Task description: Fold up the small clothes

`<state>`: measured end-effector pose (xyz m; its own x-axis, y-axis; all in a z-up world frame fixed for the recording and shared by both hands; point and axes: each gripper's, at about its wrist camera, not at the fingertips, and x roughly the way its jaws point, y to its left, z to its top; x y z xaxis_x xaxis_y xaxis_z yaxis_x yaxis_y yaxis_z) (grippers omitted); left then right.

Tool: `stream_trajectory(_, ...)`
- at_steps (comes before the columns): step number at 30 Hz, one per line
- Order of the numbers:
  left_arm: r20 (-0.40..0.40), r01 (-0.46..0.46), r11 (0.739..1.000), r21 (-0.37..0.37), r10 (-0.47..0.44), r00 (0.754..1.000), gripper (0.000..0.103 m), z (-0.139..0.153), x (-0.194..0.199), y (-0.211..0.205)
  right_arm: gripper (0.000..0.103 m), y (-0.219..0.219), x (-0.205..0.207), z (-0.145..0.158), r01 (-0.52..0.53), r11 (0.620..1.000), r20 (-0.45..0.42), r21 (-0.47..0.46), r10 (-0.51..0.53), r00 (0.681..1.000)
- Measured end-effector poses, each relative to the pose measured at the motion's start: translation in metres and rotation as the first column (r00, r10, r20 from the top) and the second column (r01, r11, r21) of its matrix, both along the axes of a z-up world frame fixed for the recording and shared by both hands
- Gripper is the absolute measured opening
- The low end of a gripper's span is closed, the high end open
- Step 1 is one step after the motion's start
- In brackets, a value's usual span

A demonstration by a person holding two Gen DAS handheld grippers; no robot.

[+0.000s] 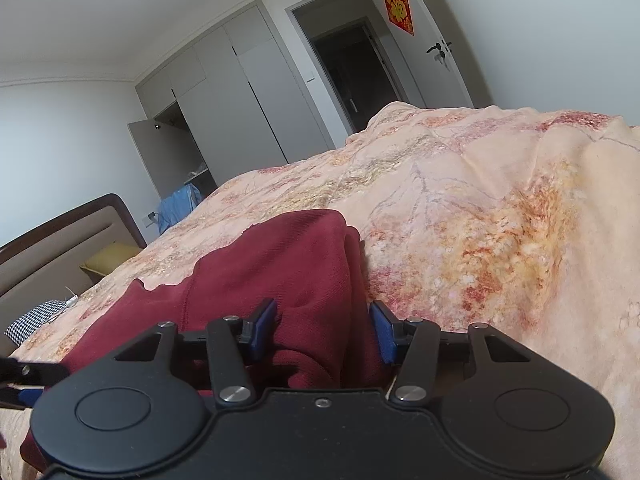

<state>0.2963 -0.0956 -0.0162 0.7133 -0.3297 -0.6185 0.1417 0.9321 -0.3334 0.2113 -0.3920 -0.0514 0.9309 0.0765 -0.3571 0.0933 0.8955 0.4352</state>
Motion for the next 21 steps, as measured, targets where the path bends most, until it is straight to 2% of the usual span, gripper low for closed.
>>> stream_trajectory(8,-0.06,0.037,0.993,-0.115,-0.044,0.997,0.103,-0.006,0.031,0.009,0.056,0.0,0.0,-0.001,-0.001,1.0,-0.003,0.003,0.001,1.0)
stream_trajectory(13,-0.043,0.037,0.975,-0.22,-0.048,0.998,0.103,-0.005,0.033,0.03,0.056,0.0,0.001,-0.001,-0.001,1.0,-0.005,0.004,0.001,1.0)
stream_trajectory(21,-0.074,0.009,0.979,-0.204,-0.024,0.997,0.103,-0.012,0.042,0.036,0.056,0.0,0.001,-0.001,-0.001,1.0,-0.006,0.003,0.001,1.0)
